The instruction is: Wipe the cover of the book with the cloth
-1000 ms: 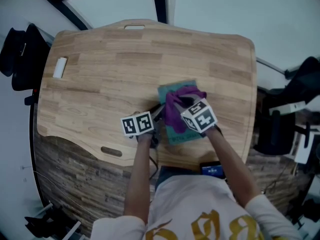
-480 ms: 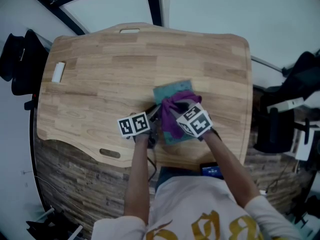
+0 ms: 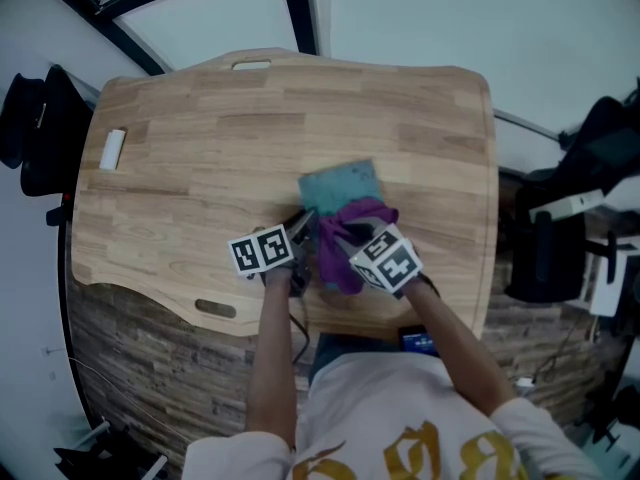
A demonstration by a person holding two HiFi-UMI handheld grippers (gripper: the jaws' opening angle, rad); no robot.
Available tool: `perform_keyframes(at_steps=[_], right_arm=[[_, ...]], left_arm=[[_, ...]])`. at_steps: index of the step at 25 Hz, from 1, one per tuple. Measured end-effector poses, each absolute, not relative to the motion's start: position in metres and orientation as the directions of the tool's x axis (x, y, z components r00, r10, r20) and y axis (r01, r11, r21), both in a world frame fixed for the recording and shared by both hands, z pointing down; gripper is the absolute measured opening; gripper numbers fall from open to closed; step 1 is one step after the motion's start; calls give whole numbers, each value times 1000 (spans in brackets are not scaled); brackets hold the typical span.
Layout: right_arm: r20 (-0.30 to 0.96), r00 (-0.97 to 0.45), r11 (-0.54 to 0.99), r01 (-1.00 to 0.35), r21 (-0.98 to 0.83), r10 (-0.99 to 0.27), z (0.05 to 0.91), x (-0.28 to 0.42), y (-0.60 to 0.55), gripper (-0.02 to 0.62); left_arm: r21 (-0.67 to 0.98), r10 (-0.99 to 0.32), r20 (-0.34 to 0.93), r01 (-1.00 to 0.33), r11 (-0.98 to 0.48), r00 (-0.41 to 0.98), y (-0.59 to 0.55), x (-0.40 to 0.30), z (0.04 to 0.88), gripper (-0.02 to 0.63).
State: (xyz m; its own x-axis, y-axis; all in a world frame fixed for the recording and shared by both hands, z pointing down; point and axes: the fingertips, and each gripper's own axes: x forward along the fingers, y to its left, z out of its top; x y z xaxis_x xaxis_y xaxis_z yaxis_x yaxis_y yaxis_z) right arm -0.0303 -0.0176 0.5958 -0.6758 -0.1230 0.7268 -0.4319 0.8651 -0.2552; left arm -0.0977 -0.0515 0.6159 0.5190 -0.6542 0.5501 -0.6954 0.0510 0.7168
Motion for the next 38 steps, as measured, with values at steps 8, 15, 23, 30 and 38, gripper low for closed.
perform_keyframes(at_steps=[8, 15, 23, 30, 38], right_arm=[[719, -688, 846, -440, -303, -100, 598, -22, 5, 63], [687, -716, 823, -459, -335, -119, 591, -16, 11, 63], [573, -717, 784, -590, -195, -397, 545, 6, -9, 63], [453, -668, 726, -685, -64, -591, 505, 24, -22, 63], [344, -668, 711, -703, 0, -660, 440, 39, -18, 63]], left_arm=[[705, -663, 552, -708, 47, 505, -51, -99, 617, 120], [745, -692, 504, -666, 45, 517, -50, -98, 614, 120], [674, -766, 495, -737, 42, 409, -28, -115, 601, 120], [496, -840, 446, -867, -56, 309, -19, -105, 543, 120], [363, -926, 282, -922, -137, 249, -12, -89, 453, 2]])
